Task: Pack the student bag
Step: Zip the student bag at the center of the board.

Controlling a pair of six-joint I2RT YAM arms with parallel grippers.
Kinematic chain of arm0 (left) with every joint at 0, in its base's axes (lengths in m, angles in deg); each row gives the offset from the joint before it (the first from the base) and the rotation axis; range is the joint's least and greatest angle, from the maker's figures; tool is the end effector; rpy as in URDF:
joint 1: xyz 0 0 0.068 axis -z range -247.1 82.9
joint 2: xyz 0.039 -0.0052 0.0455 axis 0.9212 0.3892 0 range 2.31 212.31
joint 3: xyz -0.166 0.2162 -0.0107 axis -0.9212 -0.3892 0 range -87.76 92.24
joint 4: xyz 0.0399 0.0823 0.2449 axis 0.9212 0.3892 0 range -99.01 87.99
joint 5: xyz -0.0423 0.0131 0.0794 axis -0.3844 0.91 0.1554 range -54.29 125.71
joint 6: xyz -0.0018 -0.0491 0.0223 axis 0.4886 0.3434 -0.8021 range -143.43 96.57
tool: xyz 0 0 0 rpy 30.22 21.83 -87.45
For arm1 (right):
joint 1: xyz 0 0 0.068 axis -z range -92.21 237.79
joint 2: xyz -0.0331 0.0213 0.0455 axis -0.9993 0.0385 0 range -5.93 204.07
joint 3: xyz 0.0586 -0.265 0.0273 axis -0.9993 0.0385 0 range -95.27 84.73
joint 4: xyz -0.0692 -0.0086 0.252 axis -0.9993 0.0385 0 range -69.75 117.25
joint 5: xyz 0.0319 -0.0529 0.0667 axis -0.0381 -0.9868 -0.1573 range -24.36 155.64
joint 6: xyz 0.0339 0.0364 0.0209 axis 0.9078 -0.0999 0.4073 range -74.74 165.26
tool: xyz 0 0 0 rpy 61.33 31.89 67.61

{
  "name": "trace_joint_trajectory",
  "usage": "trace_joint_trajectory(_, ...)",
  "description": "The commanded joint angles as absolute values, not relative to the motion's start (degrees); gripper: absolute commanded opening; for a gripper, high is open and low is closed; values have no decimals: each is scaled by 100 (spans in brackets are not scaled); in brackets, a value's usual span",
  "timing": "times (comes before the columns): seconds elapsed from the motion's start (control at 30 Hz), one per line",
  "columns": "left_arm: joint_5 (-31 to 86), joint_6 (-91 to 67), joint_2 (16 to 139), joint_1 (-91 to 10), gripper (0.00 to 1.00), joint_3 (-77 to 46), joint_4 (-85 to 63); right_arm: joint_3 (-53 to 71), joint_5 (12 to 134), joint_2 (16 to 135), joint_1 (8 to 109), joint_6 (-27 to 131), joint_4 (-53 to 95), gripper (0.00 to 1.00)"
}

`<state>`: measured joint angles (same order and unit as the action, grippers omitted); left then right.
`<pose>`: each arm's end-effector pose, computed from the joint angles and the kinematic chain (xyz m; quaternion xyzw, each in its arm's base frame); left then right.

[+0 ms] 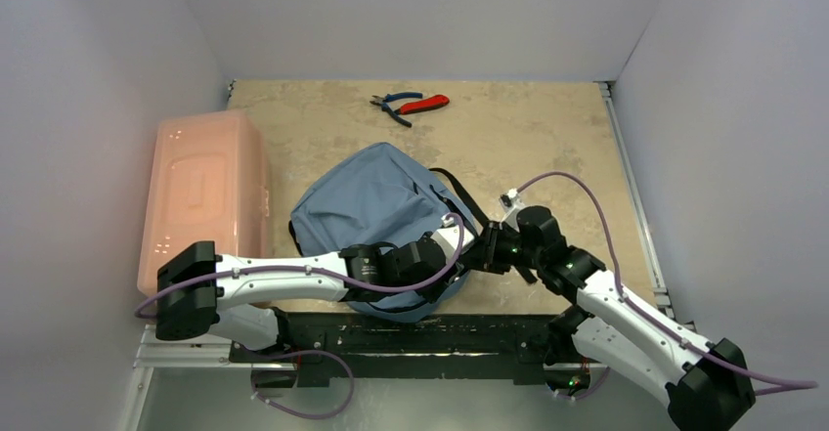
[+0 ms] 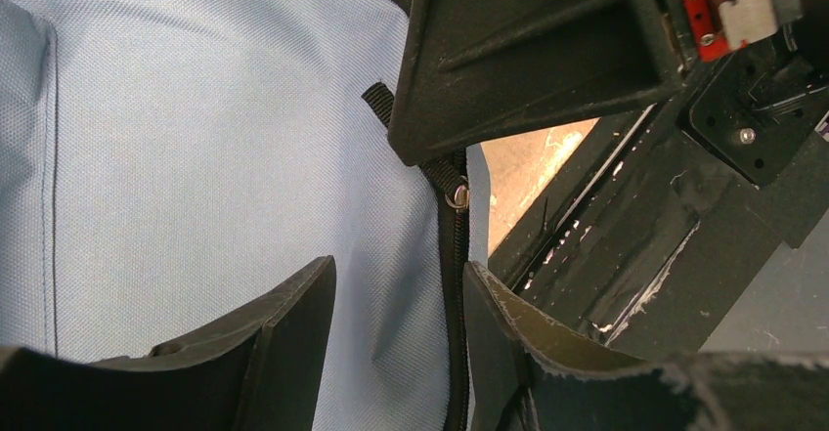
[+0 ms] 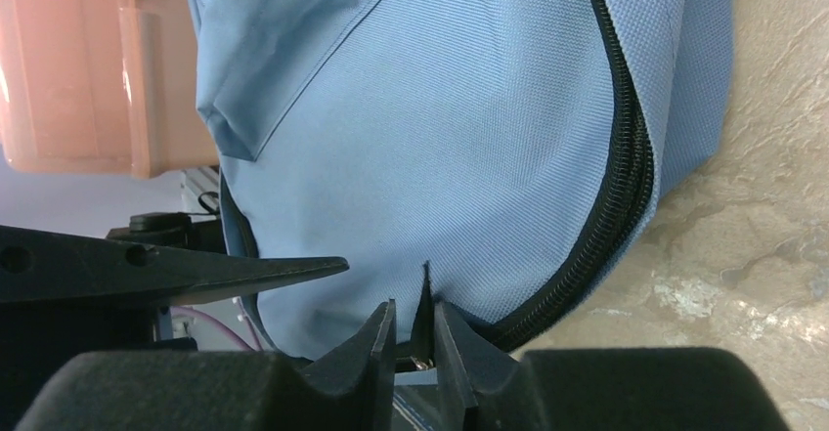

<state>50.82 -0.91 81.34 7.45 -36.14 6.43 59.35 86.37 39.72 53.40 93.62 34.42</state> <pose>0.0874 -0.2811 0.2394 0.3512 0.8396 -0.2173 0.3528 0.1370 0.1091 0.2130 0.0226 0.8741 0.4225 0.2388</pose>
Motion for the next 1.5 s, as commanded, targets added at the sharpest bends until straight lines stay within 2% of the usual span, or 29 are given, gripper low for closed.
trace_joint_trajectory(0.0,5021,-17,8036,684,50,-3624,453,6096,8890,4088,5312,9198,2996,26)
trace_joint_trajectory(0.43,4946,-14,8085,630,48,-3648,457,6393,9120,4859,5312,9246,1963,34)
trace_joint_trajectory(0.5,4925,-5,8104,629,48,-3651,464,6430,9200,4999,5314,9334,1682,30)
trace_joint_trajectory(0.53,4917,0,8106,629,48,-3656,462,6455,9224,5048,5312,9386,1548,24)
trace_joint_trajectory(0.6,4909,-1,8106,629,49,-3673,461,6500,9212,5071,5313,9476,1418,0)
trace_joint_trajectory(0.77,4791,-90,8246,629,62,-3582,481,6406,8560,4341,5311,9589,2057,0)
trace_joint_trajectory(0.9,4616,-190,8682,629,63,-3236,695,6223,8134,3701,5310,9873,2635,0)
trace_joint_trajectory(0.93,4616,-204,8777,629,61,-3168,752,6163,8058,3633,5314,9946,2760,0)
trace_joint_trajectory(1.0,4621,-254,8919,629,47,-3077,876,6079,7941,3515,5309,10075,2939,0)
trace_joint_trajectory(1.07,4730,-305,8996,630,22,-2993,1074,6053,7654,3376,5312,10127,3161,0)
trace_joint_trajectory(1.1,4778,-326,8990,629,4,-2976,1159,6037,7451,3288,5311,10158,3349,0)
trace_joint_trajectory(1.13,4841,-323,8961,634,0,-2989,1229,6024,7219,3177,5310,10174,3514,0)
trace_joint_trajectory(1.3,4630,-300,8578,638,0,-3425,1033,5821,6209,2920,5396,10362,3742,0)
trace_joint_trajectory(1.47,4237,-367,8291,702,0,-3722,846,5496,6108,3666,6074,10080,3025,0)
